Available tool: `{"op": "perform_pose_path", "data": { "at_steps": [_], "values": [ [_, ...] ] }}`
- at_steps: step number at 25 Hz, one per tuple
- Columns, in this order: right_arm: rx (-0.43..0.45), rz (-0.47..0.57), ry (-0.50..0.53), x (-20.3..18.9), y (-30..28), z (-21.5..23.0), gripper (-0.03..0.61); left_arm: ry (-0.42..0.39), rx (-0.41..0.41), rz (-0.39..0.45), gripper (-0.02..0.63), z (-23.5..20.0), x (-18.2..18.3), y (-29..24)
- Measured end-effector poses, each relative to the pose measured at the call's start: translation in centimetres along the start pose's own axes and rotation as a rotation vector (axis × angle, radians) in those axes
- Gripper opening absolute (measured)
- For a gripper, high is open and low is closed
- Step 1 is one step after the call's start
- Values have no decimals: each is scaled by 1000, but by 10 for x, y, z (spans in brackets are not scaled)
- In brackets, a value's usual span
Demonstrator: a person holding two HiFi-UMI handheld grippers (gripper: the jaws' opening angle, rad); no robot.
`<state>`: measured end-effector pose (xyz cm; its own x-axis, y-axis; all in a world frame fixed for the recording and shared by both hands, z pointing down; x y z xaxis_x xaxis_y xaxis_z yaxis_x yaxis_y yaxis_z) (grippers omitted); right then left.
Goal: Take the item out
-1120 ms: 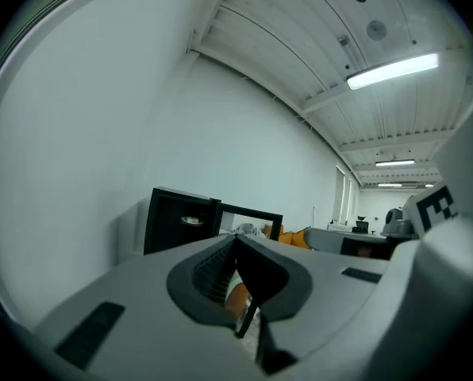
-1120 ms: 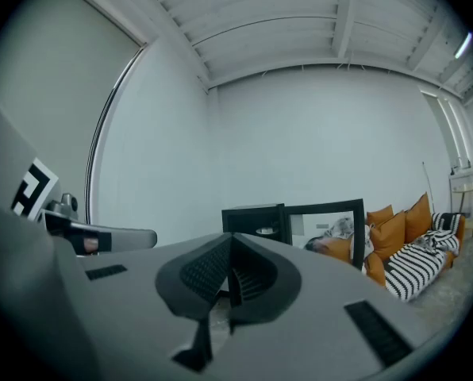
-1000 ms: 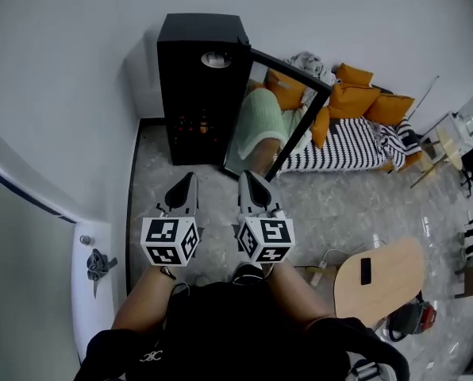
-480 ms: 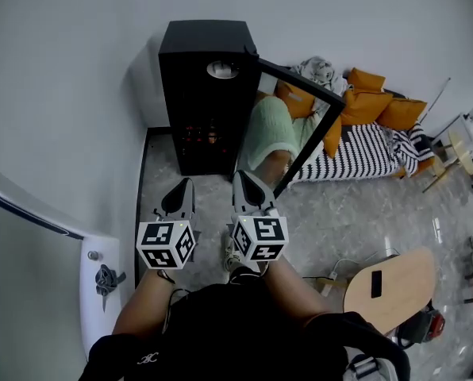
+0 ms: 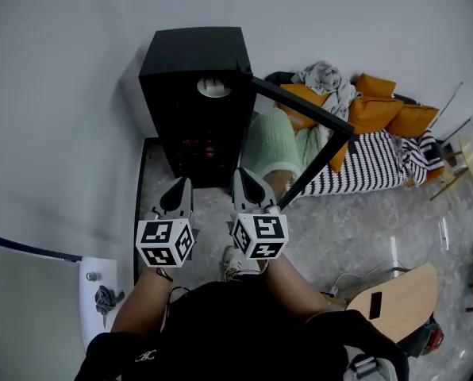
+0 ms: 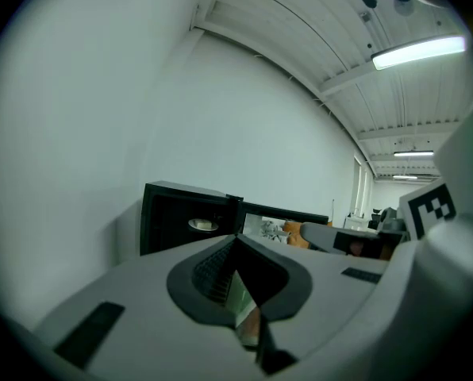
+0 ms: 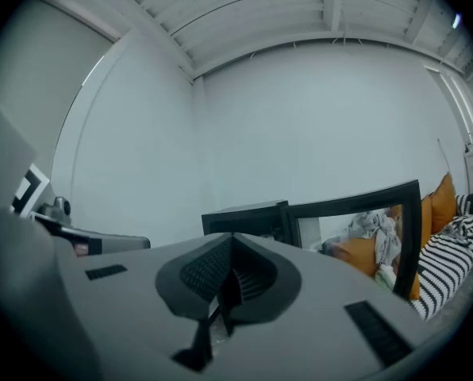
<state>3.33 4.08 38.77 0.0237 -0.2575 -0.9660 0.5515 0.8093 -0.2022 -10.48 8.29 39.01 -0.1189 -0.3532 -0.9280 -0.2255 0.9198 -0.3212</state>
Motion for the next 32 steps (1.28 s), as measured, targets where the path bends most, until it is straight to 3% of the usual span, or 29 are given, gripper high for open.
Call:
{"op": "perform_pose_path", "data": {
  "at_steps": [14,22,32],
  "values": [
    [60,-34,-25,23,-95,87,8,13,82,-54,8,-3,36,-125],
    [106,-61,-20,19,-126,100,8,20,112,-76,8,-13,39,-158],
    [83,-72,21,26,-176,107,8,17,72,-89,8,-42,48,-212]
  ]
}}
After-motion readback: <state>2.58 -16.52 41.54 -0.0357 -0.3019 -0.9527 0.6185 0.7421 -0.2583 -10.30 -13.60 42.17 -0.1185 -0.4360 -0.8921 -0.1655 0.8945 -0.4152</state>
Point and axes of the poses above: the fingertips, and each gripper's own axes: y backward along the fingers, z to its right, x out of its top, the point moved 3 cm from there along y, backward along the fingers, and after that the axes turned 8 degrees about -z, right-handed, at the moved point
